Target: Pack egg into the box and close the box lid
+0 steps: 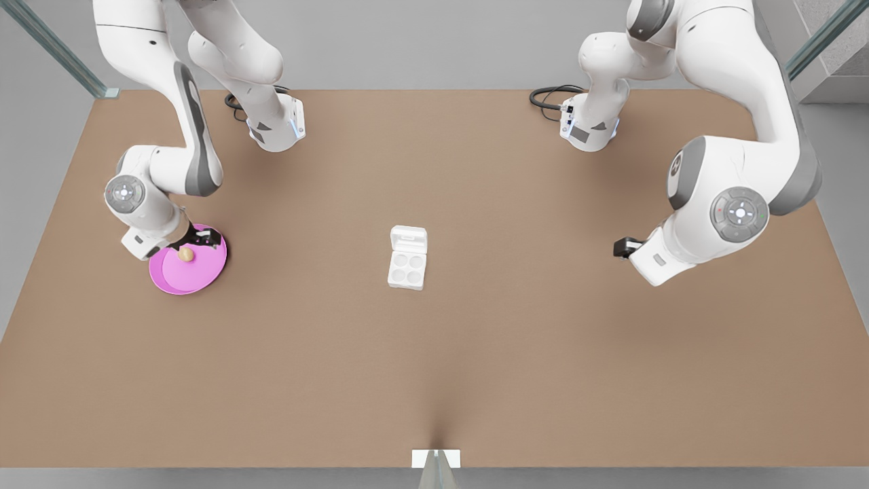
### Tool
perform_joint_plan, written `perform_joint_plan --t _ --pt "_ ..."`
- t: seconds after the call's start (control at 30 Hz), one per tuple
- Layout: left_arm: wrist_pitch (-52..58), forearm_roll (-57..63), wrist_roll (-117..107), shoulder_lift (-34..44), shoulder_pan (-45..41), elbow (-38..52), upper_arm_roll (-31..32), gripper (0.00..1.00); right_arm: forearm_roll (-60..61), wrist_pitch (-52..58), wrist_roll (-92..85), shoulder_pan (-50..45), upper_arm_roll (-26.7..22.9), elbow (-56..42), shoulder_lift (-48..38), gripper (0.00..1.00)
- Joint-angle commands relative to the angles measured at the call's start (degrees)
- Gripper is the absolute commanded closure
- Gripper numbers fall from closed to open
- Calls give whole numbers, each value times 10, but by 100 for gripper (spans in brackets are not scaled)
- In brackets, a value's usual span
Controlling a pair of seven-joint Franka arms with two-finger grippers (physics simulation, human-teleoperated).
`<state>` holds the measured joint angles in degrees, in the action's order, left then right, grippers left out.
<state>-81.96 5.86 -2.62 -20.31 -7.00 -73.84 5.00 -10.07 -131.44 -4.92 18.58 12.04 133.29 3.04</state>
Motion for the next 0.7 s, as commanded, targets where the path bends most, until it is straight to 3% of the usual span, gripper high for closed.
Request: perform_joint_plan --t 0.0,0.07,0.17,0.2,0.27,0.37,0.67 --pt "-3 1 -6 -1 1 0 0 0 -3 -192 -46 77 -1 20 27 0" --pt "-1 0 -7 -1 -1 0 0 0 -5 -206 -46 91 0 20 55 0" --pt "-3 0 -7 -3 -1 -1 0 0 -69 -205 -118 205 9 16 66 0" --pt "-4 0 -7 -3 -1 -1 0 0 -81 -207 -122 249 57 17 73 0" --pt "-4 1 -7 -3 -1 -4 0 0 -116 -232 -113 389 213 16 135 0" --pt "-4 1 -7 -3 -1 -4 0 0 -134 -236 -79 385 236 2 169 0" --pt "0 1 -7 -3 -1 -5 0 0 -174 -232 -80 394 236 -6 182 0"
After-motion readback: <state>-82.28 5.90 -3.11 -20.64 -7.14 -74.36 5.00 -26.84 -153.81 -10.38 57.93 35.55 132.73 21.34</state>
